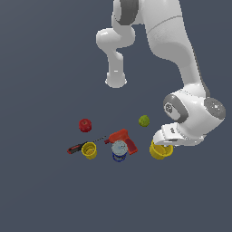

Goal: Pick up a designated object from a clutter of objects.

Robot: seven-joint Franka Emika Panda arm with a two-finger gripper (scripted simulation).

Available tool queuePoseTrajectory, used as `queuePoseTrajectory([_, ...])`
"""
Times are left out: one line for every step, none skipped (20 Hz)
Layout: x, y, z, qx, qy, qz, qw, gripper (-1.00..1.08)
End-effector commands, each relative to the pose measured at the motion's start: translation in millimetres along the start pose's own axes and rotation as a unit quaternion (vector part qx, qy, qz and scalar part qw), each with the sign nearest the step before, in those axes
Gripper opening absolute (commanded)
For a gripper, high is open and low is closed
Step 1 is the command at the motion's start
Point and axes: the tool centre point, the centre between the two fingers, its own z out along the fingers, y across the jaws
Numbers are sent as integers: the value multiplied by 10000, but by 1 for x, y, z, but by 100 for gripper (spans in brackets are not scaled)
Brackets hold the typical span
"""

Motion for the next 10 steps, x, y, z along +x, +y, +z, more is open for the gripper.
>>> queuePoseTrajectory([-1, -1, 1, -1, -9, -8, 10000, -100])
queuePoseTrajectory([-1, -1, 1, -1, -9, -8, 10000, -100])
queuePoseTrajectory([0, 0, 0, 0, 0, 0, 10000, -100])
queuePoseTrajectory([0, 0, 0, 0, 0, 0, 10000, -100])
queuePoseTrajectory([0, 0, -1, 0, 0, 0, 10000, -100])
queuePoseTrajectory([-1, 1, -2, 0, 0, 0, 10000, -100])
queuePoseTrajectory([-1, 1, -4, 0, 0, 0, 10000, -100])
queuePoseTrajectory([-1, 2, -6, 0, 0, 0, 10000, -100])
queuePoseTrajectory([-2, 3, -9, 0, 0, 0, 10000, -100])
queuePoseTrajectory([-3, 4, -12, 0, 0, 0, 10000, -100])
